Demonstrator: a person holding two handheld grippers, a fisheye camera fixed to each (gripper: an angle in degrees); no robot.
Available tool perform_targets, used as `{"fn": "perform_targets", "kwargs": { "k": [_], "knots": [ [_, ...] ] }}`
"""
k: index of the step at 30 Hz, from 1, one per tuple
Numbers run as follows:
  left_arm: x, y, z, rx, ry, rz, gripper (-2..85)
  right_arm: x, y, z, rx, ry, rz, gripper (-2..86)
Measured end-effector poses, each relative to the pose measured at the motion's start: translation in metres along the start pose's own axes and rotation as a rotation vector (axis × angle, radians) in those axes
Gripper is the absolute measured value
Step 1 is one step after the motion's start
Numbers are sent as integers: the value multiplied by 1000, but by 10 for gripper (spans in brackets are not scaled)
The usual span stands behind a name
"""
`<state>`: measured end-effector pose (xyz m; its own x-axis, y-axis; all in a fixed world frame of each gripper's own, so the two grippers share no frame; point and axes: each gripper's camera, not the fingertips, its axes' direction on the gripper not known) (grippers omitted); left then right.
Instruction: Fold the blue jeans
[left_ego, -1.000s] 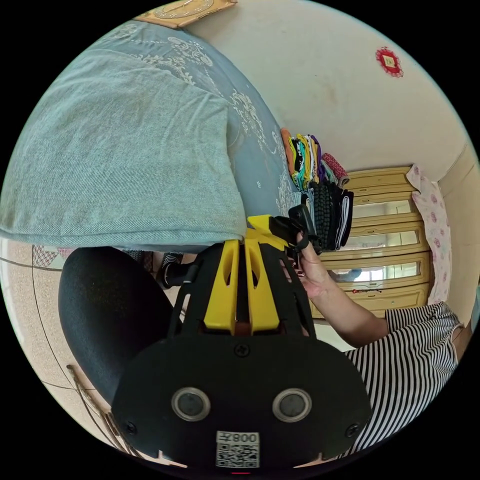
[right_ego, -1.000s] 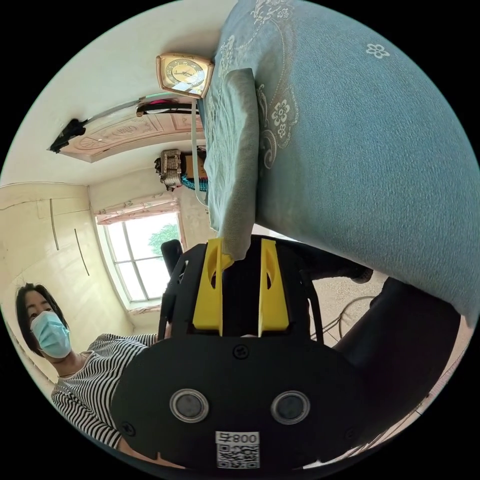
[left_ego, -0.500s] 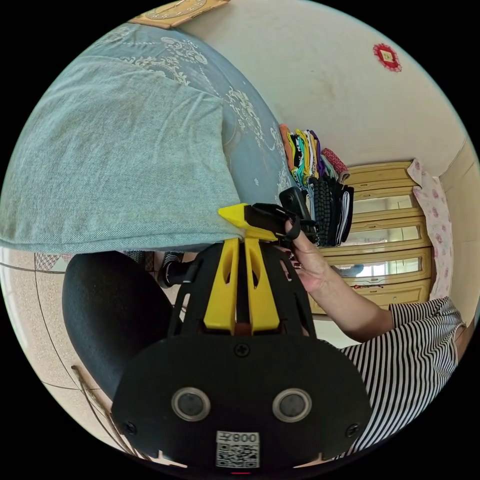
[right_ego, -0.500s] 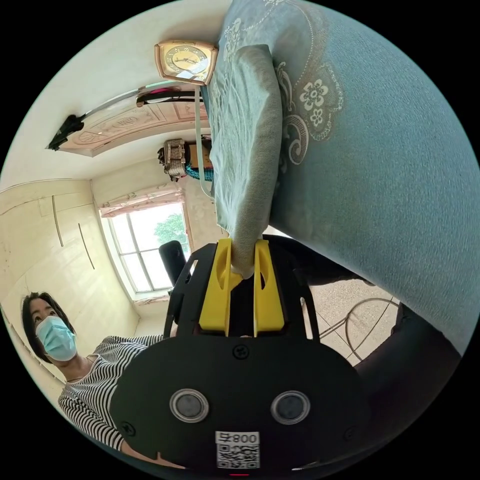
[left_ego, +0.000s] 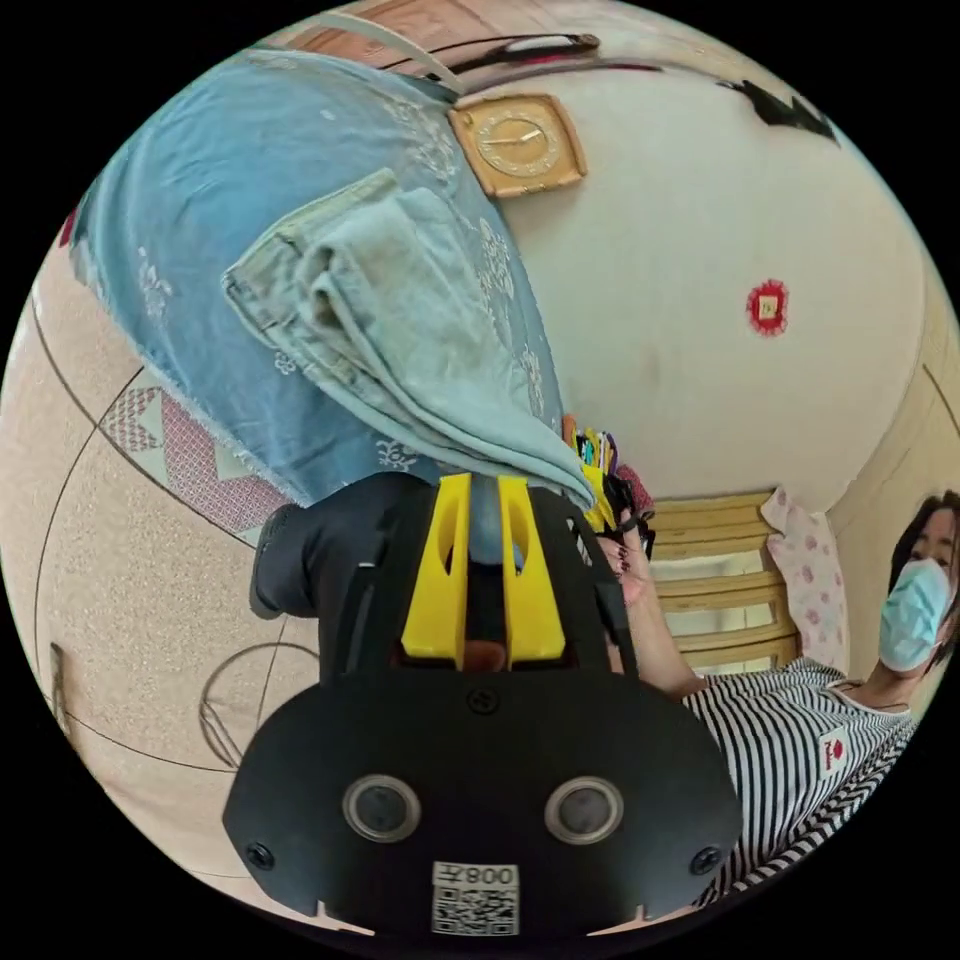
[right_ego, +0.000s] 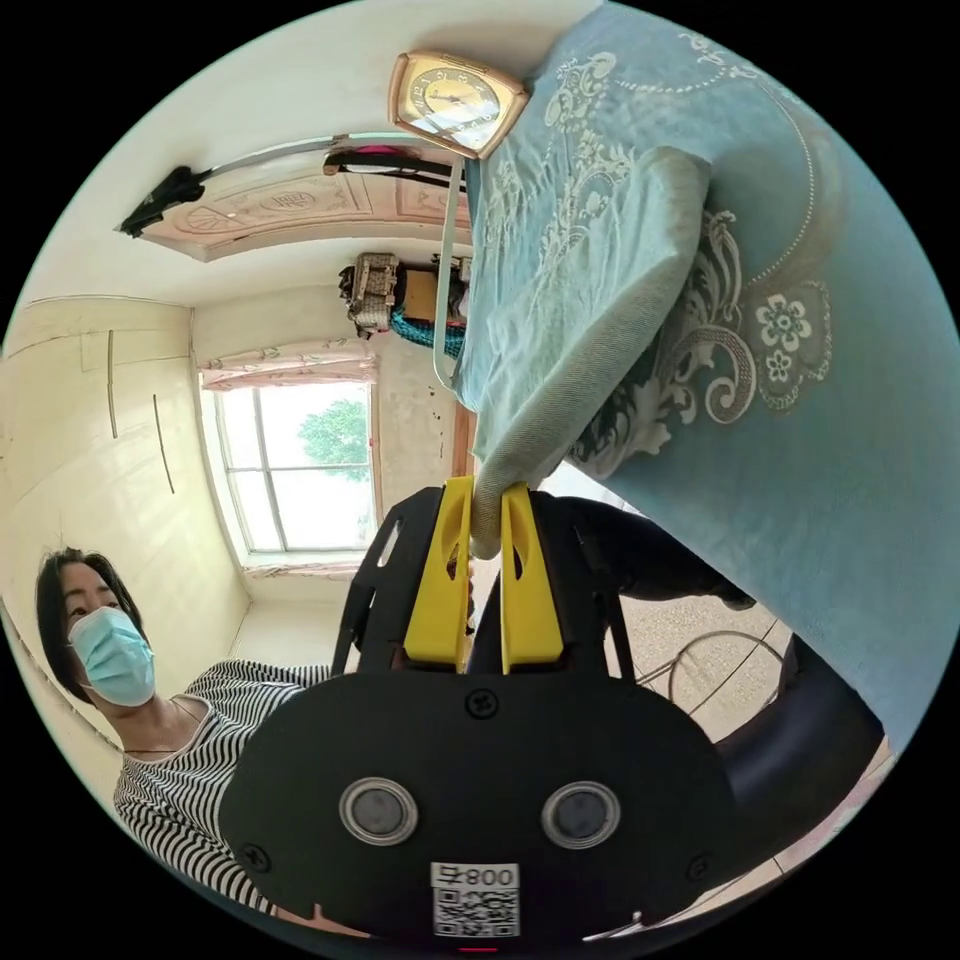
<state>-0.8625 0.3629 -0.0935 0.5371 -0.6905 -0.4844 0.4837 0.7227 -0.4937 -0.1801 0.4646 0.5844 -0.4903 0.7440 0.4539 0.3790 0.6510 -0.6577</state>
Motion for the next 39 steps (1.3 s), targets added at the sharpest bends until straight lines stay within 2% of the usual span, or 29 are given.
{"fn": "perform_targets", "kwargs": {
  "k": [6,12,20,28,39],
  "knots": [
    [-61,13,-22,215,322,-270,132,-55,-5,7,-6,0,-58,34],
    [-75,12,-25,396,489,-312,167,-98,0,14,-8,11,-76,32],
    [-50,-6,-31,354,410,-255,182,-142,24,18,8,-4,-53,31],
    [-14,-9,-40,323,342,-251,110,-181,57,14,7,13,-38,29],
    [119,21,-41,247,248,-99,85,-239,134,-31,78,-25,-22,19]
  ]
}}
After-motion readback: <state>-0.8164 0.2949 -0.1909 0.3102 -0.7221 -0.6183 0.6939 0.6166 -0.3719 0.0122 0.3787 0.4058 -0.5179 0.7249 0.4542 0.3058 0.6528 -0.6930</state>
